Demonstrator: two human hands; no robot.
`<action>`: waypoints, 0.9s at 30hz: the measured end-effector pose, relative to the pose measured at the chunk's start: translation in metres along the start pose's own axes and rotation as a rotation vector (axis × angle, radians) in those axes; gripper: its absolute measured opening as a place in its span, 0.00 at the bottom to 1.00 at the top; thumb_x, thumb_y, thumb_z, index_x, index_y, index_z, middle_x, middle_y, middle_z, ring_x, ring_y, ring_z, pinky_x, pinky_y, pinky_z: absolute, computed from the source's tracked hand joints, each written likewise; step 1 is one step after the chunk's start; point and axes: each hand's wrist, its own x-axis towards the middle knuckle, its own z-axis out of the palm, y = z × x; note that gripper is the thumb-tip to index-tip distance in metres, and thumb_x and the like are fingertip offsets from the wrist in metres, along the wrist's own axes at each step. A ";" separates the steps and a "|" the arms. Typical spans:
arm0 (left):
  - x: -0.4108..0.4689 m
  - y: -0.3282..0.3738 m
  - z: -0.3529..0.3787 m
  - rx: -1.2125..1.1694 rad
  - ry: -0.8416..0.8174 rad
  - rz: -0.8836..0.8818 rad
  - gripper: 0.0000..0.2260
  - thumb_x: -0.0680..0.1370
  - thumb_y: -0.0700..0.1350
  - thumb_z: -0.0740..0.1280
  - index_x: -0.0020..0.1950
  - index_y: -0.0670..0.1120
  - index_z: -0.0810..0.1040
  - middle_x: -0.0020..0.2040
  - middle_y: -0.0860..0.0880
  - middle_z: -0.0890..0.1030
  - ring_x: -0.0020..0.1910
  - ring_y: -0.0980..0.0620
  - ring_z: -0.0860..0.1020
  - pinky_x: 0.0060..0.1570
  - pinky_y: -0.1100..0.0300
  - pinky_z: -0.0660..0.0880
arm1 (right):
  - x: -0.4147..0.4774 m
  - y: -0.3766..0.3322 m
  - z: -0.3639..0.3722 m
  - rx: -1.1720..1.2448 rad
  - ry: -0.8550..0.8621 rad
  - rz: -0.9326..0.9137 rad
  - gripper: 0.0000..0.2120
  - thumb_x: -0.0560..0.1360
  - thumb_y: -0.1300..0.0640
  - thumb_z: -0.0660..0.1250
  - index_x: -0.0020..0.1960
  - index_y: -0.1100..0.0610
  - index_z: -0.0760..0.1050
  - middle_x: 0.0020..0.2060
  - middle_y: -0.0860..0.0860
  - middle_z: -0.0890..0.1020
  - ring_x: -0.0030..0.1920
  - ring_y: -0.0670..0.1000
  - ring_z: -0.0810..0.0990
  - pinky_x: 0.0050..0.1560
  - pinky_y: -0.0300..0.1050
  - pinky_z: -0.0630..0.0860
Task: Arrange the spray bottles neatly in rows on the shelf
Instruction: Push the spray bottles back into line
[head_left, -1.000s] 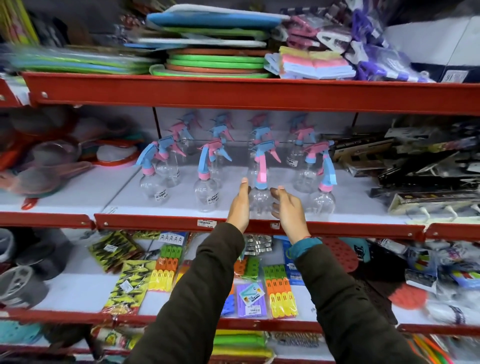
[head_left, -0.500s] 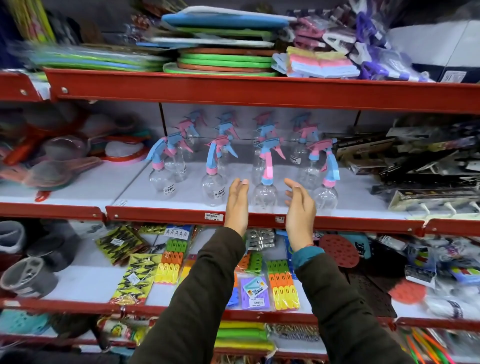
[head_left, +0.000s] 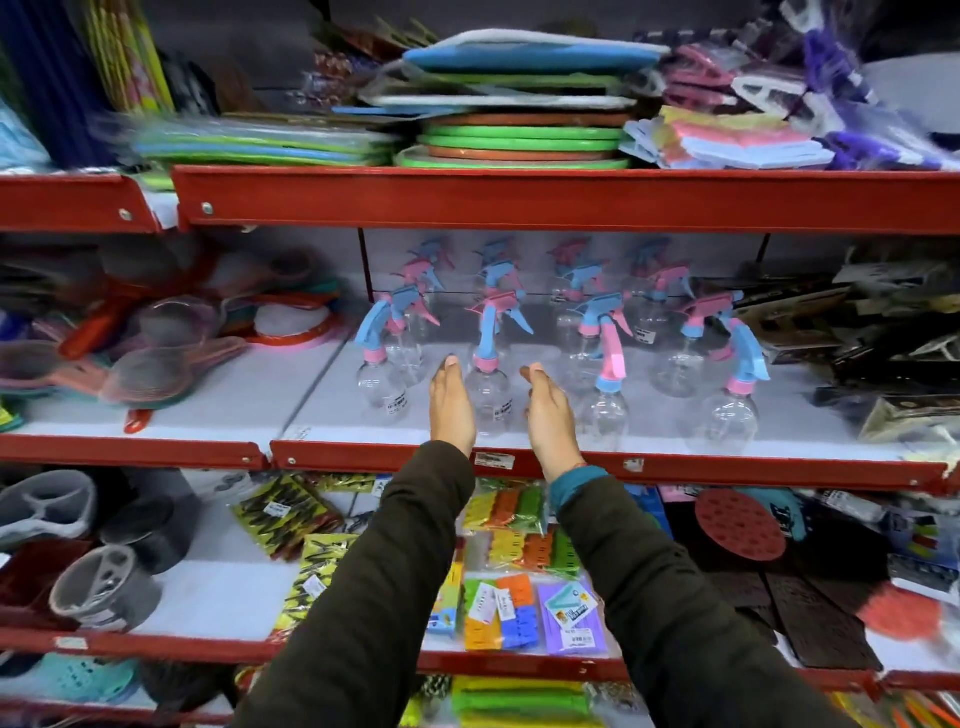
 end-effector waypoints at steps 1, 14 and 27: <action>0.008 0.000 -0.001 0.019 -0.040 -0.028 0.24 0.82 0.54 0.50 0.77 0.46 0.60 0.79 0.48 0.60 0.78 0.51 0.57 0.78 0.54 0.51 | 0.007 0.001 0.004 -0.009 0.000 0.022 0.25 0.82 0.43 0.53 0.73 0.56 0.72 0.74 0.52 0.72 0.74 0.54 0.69 0.77 0.51 0.65; 0.013 -0.015 -0.018 0.031 -0.298 -0.094 0.24 0.83 0.54 0.48 0.72 0.44 0.69 0.72 0.42 0.71 0.72 0.47 0.69 0.75 0.48 0.61 | 0.009 0.023 0.013 -0.020 0.007 -0.038 0.22 0.82 0.42 0.53 0.64 0.51 0.78 0.60 0.50 0.81 0.67 0.55 0.78 0.73 0.55 0.71; -0.016 -0.011 -0.039 0.010 -0.205 0.087 0.21 0.82 0.52 0.51 0.75 0.52 0.64 0.76 0.54 0.65 0.74 0.56 0.63 0.76 0.56 0.56 | -0.032 0.012 0.002 0.010 0.150 -0.208 0.15 0.83 0.49 0.54 0.64 0.47 0.76 0.64 0.46 0.78 0.66 0.49 0.77 0.73 0.53 0.71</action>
